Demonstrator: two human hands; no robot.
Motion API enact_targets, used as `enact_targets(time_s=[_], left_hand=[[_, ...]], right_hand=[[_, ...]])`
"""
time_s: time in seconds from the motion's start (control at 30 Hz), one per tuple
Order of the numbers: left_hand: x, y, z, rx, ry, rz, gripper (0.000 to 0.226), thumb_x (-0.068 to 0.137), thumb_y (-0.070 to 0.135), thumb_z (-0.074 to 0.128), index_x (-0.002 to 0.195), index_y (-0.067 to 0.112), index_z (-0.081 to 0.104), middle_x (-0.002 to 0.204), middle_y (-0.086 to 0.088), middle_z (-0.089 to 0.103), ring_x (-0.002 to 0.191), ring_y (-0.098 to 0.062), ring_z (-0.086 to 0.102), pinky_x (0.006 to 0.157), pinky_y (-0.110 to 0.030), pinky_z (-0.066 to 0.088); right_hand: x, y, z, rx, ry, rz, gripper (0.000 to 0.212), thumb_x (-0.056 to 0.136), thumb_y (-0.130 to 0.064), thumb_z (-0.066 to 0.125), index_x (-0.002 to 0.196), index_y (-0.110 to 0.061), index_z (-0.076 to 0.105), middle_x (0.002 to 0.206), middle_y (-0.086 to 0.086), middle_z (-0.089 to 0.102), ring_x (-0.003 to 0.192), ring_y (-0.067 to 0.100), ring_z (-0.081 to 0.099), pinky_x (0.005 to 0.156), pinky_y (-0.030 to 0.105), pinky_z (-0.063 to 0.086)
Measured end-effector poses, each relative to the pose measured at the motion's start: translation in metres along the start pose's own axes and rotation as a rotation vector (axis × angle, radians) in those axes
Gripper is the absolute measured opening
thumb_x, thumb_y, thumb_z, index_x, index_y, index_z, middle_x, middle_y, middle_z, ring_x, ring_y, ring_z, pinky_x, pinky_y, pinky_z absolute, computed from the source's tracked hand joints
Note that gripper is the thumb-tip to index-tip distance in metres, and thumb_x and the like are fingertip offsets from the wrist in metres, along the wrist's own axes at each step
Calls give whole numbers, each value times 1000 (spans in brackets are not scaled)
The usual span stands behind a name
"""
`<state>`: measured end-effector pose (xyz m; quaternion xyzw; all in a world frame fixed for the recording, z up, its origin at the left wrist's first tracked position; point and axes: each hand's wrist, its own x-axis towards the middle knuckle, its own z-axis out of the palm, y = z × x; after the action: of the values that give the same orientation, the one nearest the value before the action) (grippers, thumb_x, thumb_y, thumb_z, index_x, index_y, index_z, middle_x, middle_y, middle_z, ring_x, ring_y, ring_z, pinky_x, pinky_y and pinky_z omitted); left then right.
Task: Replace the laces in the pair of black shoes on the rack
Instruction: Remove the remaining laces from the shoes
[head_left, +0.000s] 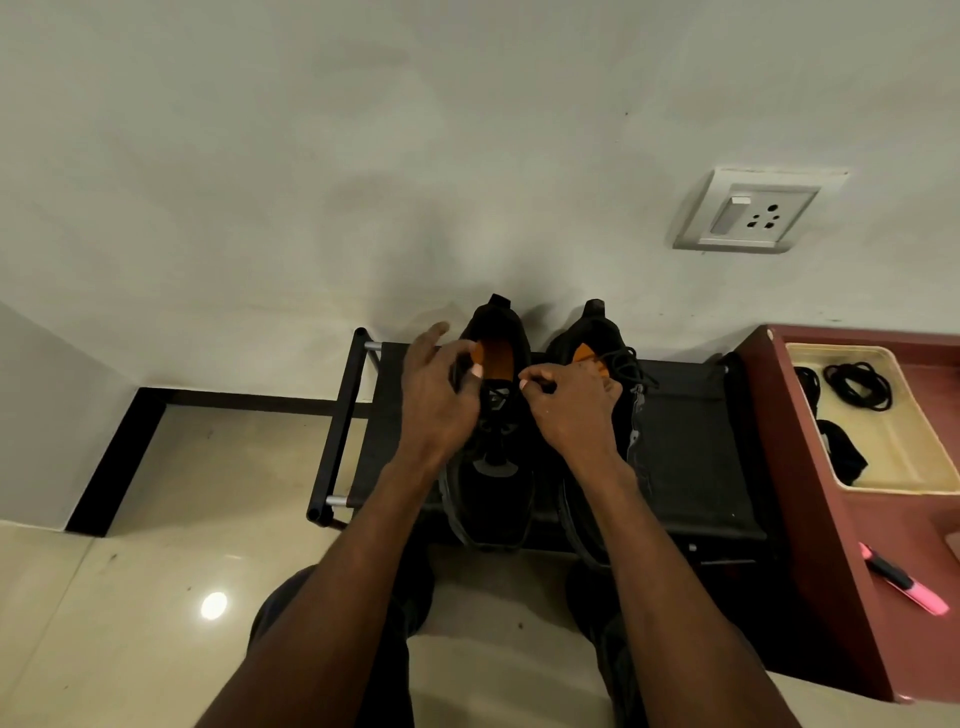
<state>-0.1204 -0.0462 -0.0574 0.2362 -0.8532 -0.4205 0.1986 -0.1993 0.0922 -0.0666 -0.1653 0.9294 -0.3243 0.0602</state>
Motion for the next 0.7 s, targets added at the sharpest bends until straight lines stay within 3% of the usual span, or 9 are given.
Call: enact_targets(time_s=[0.1, 0.2, 0.27, 0.33, 0.4, 0.47, 0.5, 0.57, 0.7], left_hand=[[-2, -11, 13, 313, -239, 177, 27, 92, 22, 66, 118, 21, 71, 163, -3, 23, 151, -23, 3, 123, -40, 5], [-2, -18, 17, 320, -254, 238, 19, 94, 19, 65, 108, 14, 76, 158, -7, 35, 149, -24, 12, 122, -38, 13], [-2, -9, 14, 101, -121, 150, 12, 94, 14, 65, 99, 11, 75, 148, 0, 42, 140, -15, 26, 113, -22, 26], [0, -1, 9, -140, 123, -96, 7, 97, 13, 61, 96, 14, 68, 137, 5, 45, 121, -8, 44, 95, -8, 38], [6, -2, 3, -345, 387, -352, 6, 99, 12, 57, 99, 11, 63, 126, -6, 54, 99, -9, 55, 78, -9, 47], [10, -7, -3, -473, 551, -507, 14, 99, 8, 55, 109, 4, 65, 120, -16, 59, 94, -16, 61, 65, -8, 48], [10, -8, -6, -480, 596, -522, 18, 98, 5, 54, 113, 4, 64, 121, -17, 58, 101, -20, 62, 67, -7, 48], [9, -7, -11, -398, 588, -407, 24, 97, 1, 54, 118, 9, 61, 133, -11, 50, 122, -21, 54, 88, -10, 48], [6, -3, 2, -33, 125, -36, 26, 93, 11, 63, 118, 19, 67, 155, 0, 29, 146, -20, 22, 119, -38, 30]], right_hand=[[1, -1, 1, -9, 5, -6, 17, 93, -37, 60, 101, -37, 74, 91, -5, 67, 111, 19, 54, 100, 44, 22], [2, -1, 1, -26, 6, -2, 17, 93, -37, 59, 101, -37, 74, 95, -5, 68, 112, 19, 54, 100, 45, 22], [2, -1, -1, -25, 9, 5, 17, 92, -36, 59, 99, -36, 75, 94, -4, 68, 111, 20, 54, 101, 47, 24], [1, -1, -3, -17, 13, 17, 16, 91, -35, 60, 97, -36, 75, 93, -4, 67, 110, 20, 54, 102, 47, 24], [1, -2, -3, -9, 16, 23, 15, 92, -34, 61, 96, -35, 75, 96, -4, 67, 110, 19, 53, 104, 46, 22], [1, -2, -2, -6, 19, 17, 16, 92, -35, 60, 97, -35, 75, 95, -4, 67, 110, 19, 53, 103, 45, 21], [1, -2, -2, -8, 19, 14, 16, 92, -35, 60, 97, -35, 75, 95, -4, 67, 110, 19, 54, 103, 45, 21], [0, -3, -1, -10, 17, 13, 16, 92, -35, 59, 97, -35, 75, 95, -4, 66, 110, 19, 53, 102, 45, 22], [1, -2, -1, -18, 15, 3, 17, 92, -35, 60, 100, -34, 74, 95, -5, 67, 111, 19, 53, 103, 46, 23]])
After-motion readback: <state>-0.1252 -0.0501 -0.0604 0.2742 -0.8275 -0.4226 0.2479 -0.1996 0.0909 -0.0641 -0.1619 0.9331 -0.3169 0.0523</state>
